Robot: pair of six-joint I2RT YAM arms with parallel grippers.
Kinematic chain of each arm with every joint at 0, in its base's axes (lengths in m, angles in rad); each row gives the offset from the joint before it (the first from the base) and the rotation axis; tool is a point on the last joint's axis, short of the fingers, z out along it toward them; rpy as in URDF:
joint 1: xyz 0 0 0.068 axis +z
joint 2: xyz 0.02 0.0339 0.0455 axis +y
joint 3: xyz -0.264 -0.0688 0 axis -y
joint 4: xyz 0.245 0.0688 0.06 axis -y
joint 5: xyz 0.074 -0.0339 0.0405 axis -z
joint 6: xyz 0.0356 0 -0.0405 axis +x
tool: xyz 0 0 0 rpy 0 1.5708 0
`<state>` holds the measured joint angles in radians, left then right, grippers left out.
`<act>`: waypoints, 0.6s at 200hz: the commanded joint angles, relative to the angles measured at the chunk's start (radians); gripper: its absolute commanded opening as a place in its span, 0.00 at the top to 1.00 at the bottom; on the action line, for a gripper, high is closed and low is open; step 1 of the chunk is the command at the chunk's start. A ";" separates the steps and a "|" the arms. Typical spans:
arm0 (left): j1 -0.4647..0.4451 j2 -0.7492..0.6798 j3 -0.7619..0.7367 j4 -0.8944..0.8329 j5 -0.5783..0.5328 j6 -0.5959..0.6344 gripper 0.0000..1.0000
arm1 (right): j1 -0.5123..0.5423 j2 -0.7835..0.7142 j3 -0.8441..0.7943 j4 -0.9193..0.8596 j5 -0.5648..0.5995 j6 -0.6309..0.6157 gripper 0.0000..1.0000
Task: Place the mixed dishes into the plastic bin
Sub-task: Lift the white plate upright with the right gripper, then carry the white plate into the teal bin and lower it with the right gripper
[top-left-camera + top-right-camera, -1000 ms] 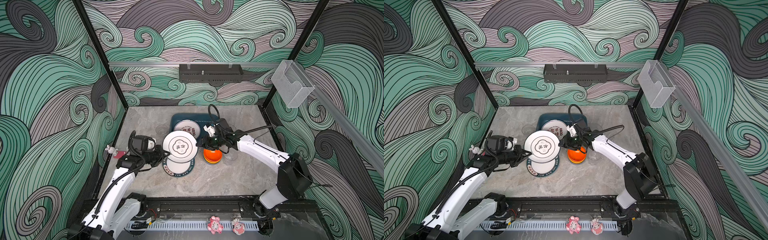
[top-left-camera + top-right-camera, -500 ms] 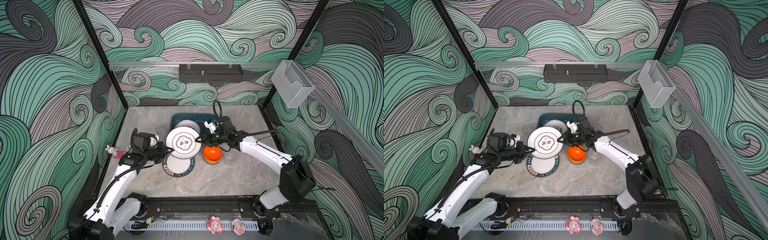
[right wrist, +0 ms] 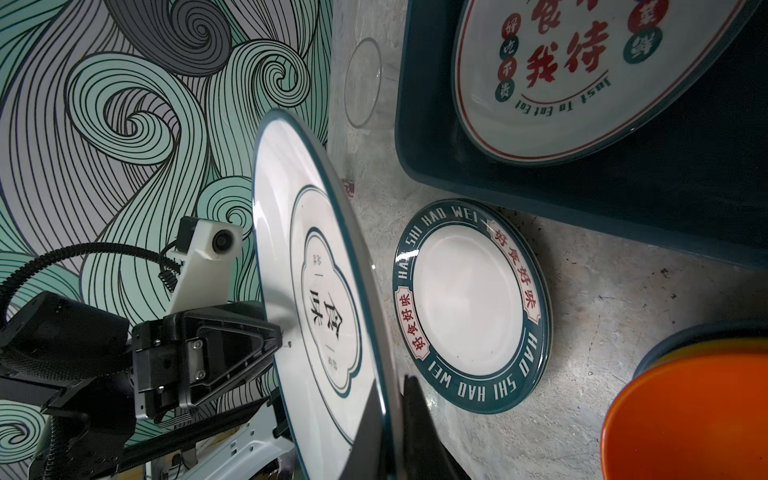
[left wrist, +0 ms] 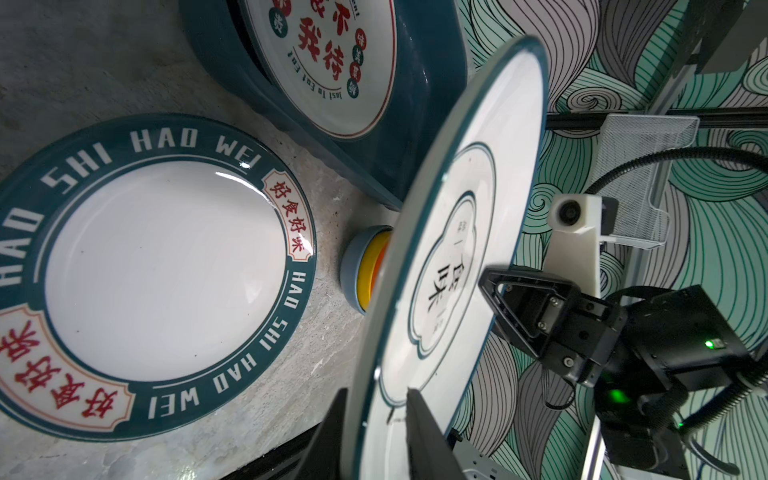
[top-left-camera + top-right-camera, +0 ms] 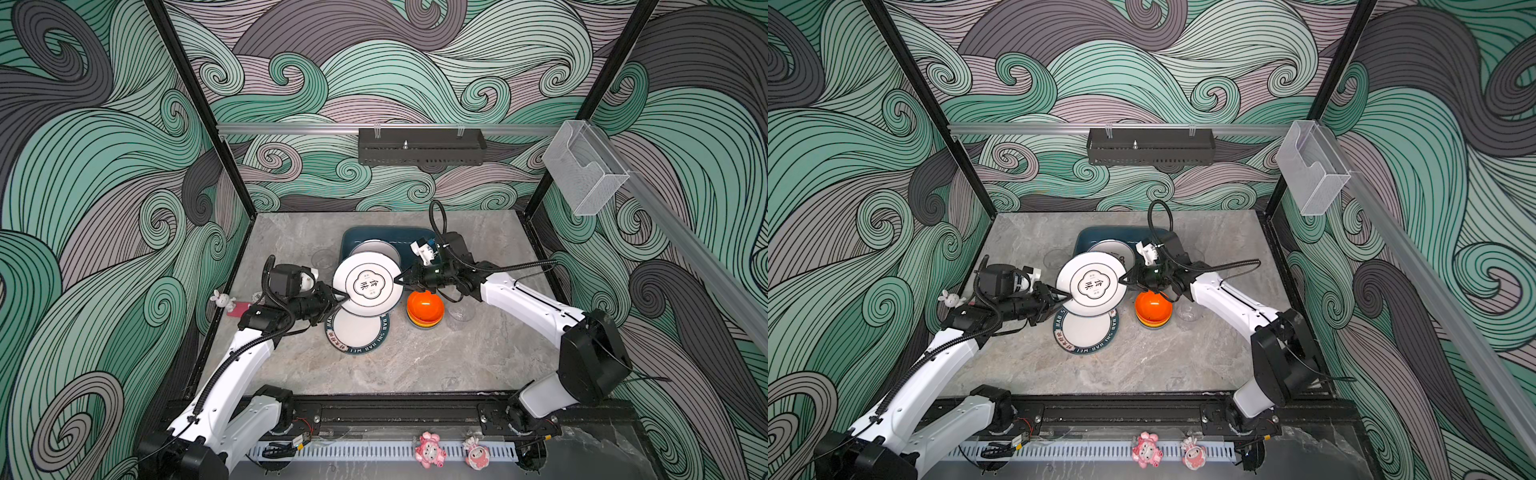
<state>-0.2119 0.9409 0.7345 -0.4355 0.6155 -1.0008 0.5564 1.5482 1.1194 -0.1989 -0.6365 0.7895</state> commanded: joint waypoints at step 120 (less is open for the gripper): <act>-0.006 -0.151 -0.016 -0.206 -0.258 0.125 0.01 | -0.132 0.168 0.237 -0.130 0.123 -0.087 1.00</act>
<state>-0.2119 0.8181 0.7315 -0.5831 0.4290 -0.9077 0.4393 1.6661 1.2861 -0.3157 -0.5388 0.7238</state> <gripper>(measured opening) 0.953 0.077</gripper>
